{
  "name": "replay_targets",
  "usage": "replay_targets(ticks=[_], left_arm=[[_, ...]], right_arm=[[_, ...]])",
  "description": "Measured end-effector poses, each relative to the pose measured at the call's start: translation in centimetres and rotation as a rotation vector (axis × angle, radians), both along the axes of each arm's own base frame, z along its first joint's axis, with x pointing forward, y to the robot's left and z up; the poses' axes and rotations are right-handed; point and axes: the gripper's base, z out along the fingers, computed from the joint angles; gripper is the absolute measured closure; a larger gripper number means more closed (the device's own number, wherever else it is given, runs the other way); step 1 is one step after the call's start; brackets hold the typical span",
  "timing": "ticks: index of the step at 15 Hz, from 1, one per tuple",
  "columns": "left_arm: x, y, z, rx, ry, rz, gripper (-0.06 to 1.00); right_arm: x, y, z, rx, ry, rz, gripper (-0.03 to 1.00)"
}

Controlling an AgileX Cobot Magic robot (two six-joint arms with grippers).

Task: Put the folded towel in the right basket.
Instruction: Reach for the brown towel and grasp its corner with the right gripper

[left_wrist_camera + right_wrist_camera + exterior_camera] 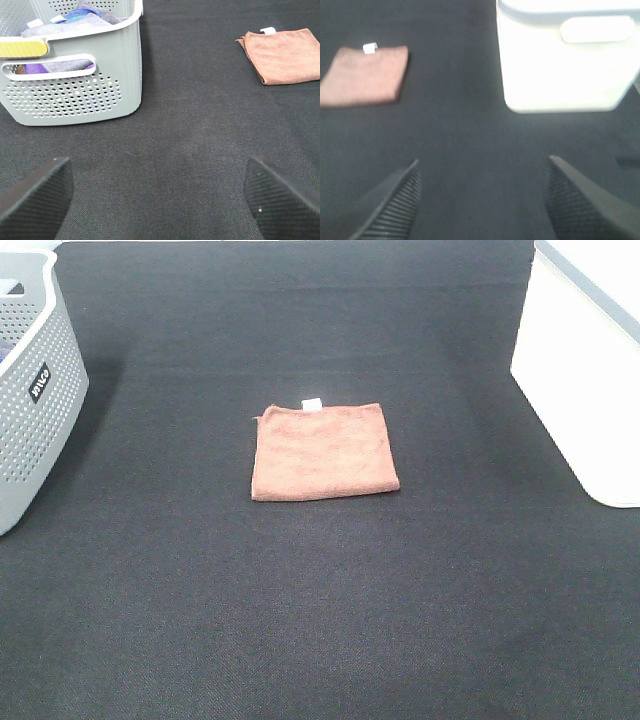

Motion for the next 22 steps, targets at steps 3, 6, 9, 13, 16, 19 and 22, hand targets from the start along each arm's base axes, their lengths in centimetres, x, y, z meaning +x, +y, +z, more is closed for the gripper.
replay_targets(ticks=[3, 6, 9, 13, 16, 19, 22], left_arm=[[0.0, 0.0, 0.0, 0.0, 0.0, 0.0, 0.07], [0.0, 0.0, 0.0, 0.0, 0.0, 0.0, 0.07], [0.0, 0.0, 0.0, 0.0, 0.0, 0.0, 0.07], [0.0, 0.0, 0.0, 0.0, 0.0, 0.0, 0.07], [0.0, 0.0, 0.0, 0.0, 0.0, 0.0, 0.07], [0.0, 0.0, 0.0, 0.0, 0.0, 0.0, 0.07], [0.0, 0.0, 0.0, 0.0, 0.0, 0.0, 0.07]], right_arm=[[5.5, 0.2, 2.4, 0.05, 0.037, 0.0, 0.31], [11.1, 0.5, 5.0, 0.082, 0.122, 0.001, 0.31], [14.8, 0.5, 6.4, 0.088, 0.177, 0.003, 0.31], [23.3, 0.9, 8.3, 0.09, 0.346, 0.038, 0.31], [27.7, 1.5, 7.9, 0.112, 0.425, 0.087, 0.31], [31.1, 5.2, 4.8, 0.069, 0.527, 0.216, 0.31], [32.8, 9.8, 0.9, 0.047, 0.612, 0.321, 0.31]])
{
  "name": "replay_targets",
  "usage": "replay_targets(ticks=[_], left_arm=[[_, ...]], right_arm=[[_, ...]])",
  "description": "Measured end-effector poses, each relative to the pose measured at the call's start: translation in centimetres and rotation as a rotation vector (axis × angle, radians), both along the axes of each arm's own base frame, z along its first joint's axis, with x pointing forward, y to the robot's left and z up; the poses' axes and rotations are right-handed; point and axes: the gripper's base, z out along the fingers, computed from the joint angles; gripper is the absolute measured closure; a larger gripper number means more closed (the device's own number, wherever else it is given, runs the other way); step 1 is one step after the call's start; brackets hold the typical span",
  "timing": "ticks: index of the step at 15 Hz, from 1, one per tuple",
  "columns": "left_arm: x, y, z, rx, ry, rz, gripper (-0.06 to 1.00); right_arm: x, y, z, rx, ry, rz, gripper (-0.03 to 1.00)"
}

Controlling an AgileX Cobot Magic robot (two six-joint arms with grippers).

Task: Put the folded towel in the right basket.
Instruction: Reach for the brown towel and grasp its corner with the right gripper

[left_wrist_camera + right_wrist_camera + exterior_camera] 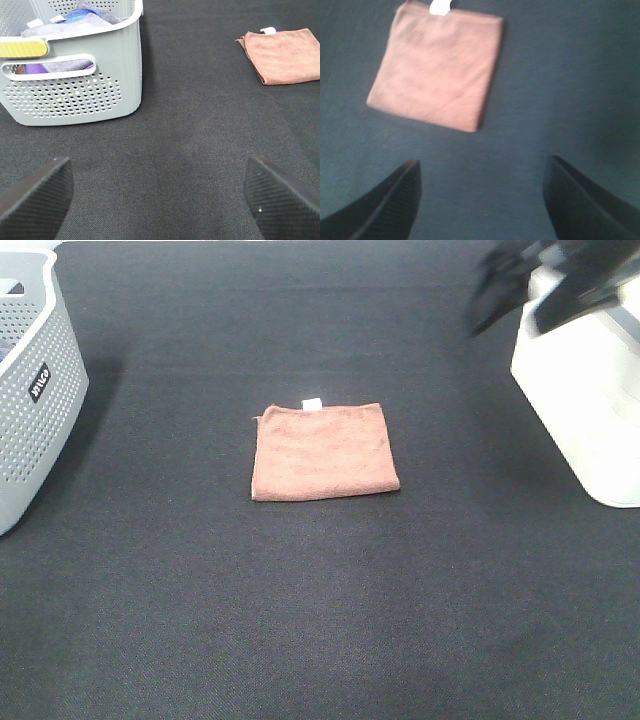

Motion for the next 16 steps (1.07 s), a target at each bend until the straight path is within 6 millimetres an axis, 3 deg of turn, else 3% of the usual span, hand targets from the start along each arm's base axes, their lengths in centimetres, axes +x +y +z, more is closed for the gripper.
replay_targets(ticks=[1, 2, 5, 6, 8, 12, 16], left_arm=[[0.0, 0.0, 0.0, 0.0, 0.0, 0.0, 0.07], [0.0, 0.0, 0.0, 0.0, 0.0, 0.0, 0.07], [0.0, 0.0, 0.0, 0.0, 0.0, 0.0, 0.07], [0.0, 0.0, 0.0, 0.0, 0.0, 0.0, 0.07], [0.0, 0.0, 0.0, 0.0, 0.0, 0.0, 0.07], [0.0, 0.0, 0.0, 0.0, 0.0, 0.0, 0.07], [0.0, 0.0, 0.0, 0.0, 0.0, 0.0, 0.07]], right_arm=[[0.0, 0.0, 0.0, 0.0, 0.0, 0.0, 0.31], [0.9, 1.3, -2.2, 0.022, 0.056, 0.009, 0.31], [2.9, 2.3, -6.7, 0.07, 0.157, -0.027, 0.31], [3.7, 2.7, -9.1, 0.088, 0.213, -0.041, 0.3], [4.9, 3.2, -11.1, 0.091, 0.255, -0.031, 0.26], [8.5, 4.6, -13.4, 0.109, 0.296, 0.009, 0.22], [10.8, 5.5, -15.3, 0.128, 0.322, 0.029, 0.22]])
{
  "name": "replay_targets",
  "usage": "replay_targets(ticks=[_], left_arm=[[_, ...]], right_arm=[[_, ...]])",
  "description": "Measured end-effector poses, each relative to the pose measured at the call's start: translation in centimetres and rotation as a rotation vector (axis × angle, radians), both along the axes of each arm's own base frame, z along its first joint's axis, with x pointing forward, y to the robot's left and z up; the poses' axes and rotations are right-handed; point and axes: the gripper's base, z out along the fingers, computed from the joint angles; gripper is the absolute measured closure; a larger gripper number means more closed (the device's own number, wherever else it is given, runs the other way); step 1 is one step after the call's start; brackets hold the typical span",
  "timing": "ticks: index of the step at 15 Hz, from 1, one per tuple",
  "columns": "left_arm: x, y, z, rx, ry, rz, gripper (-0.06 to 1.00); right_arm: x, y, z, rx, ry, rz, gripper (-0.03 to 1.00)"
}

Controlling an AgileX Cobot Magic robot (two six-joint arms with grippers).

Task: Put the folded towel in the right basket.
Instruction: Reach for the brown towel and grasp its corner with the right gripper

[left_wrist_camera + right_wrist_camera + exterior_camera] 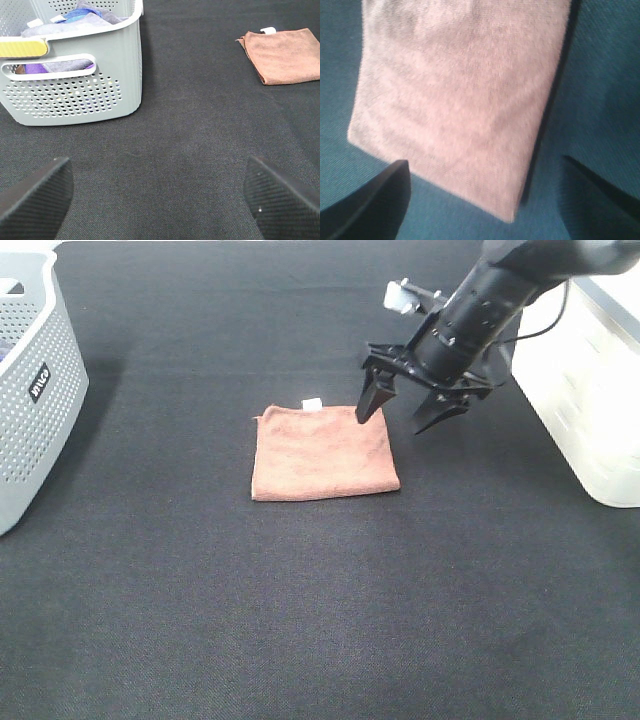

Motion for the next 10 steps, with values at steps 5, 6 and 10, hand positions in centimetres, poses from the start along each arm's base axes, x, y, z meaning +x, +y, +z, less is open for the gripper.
replay_targets(ticks=[5, 6, 10], left_arm=[[0.0, 0.0, 0.0, 0.0, 0.0, 0.0, 0.07], [0.0, 0.0, 0.0, 0.0, 0.0, 0.0, 0.07], [0.0, 0.0, 0.0, 0.0, 0.0, 0.0, 0.07]], right_arm=[[1.5, 0.4, -2.9, 0.002, 0.048, 0.045, 0.22], [1.6, 0.2, -2.9, 0.01, 0.051, 0.044, 0.22], [2.1, -0.9, -3.1, 0.016, 0.047, 0.031, 0.22]])
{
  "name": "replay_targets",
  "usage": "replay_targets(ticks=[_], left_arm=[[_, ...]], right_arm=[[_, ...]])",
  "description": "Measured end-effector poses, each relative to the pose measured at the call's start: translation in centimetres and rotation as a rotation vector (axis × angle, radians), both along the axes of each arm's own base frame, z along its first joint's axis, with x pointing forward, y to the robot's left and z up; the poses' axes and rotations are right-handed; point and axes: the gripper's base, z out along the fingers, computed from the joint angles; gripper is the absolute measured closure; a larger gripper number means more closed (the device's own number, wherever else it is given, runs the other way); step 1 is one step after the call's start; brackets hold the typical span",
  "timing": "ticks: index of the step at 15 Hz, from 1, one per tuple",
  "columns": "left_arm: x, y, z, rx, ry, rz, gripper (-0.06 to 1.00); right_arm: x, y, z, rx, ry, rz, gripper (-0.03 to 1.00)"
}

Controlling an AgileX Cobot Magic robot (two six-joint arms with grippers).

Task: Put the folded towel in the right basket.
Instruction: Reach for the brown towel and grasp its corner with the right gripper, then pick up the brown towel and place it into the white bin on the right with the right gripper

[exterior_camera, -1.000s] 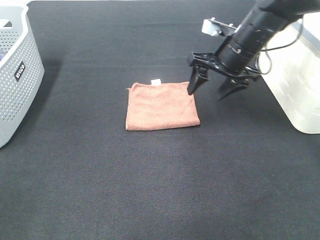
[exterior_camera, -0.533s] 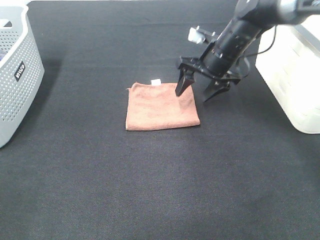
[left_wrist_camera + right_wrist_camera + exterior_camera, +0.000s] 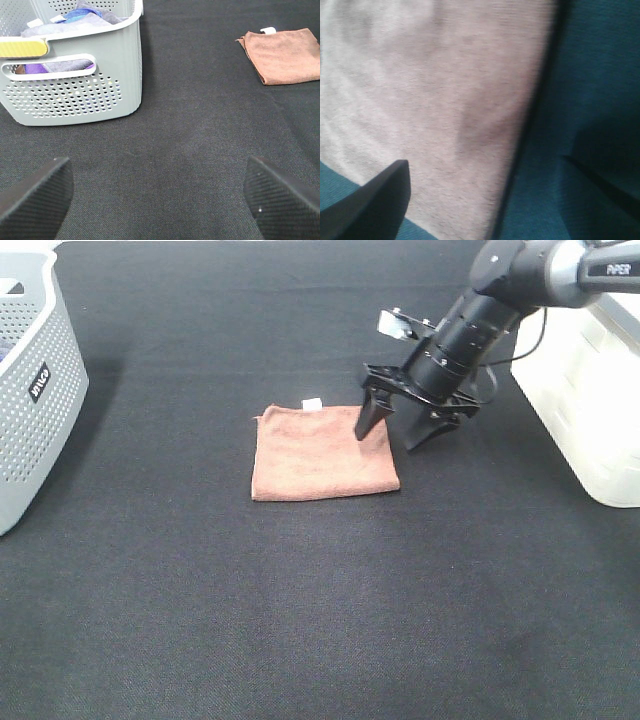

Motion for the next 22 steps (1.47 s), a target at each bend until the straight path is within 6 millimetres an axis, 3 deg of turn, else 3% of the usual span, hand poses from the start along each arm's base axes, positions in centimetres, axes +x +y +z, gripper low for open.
replay_targets(ticks=[8, 12, 14, 15, 19, 22], left_arm=[[0.0, 0.0, 0.0, 0.0, 0.0, 0.0, 0.07], [0.0, 0.0, 0.0, 0.0, 0.0, 0.0, 0.07], [0.0, 0.0, 0.0, 0.0, 0.0, 0.0, 0.07], [0.0, 0.0, 0.0, 0.0, 0.0, 0.0, 0.07], [0.0, 0.0, 0.0, 0.0, 0.0, 0.0, 0.07], [0.0, 0.0, 0.0, 0.0, 0.0, 0.0, 0.07]], right_arm=[[0.3, 0.2, -1.7, 0.042, 0.009, 0.001, 0.25], [0.4, 0.6, -2.2, 0.092, 0.015, -0.004, 0.47], [0.4, 0.6, -2.2, 0.094, 0.015, -0.006, 0.65], [0.4, 0.6, -2.2, 0.094, 0.015, -0.006, 0.65], [0.4, 0.6, -2.2, 0.094, 0.015, -0.006, 0.97], [0.3, 0.7, -2.2, 0.096, 0.022, -0.003, 0.97]])
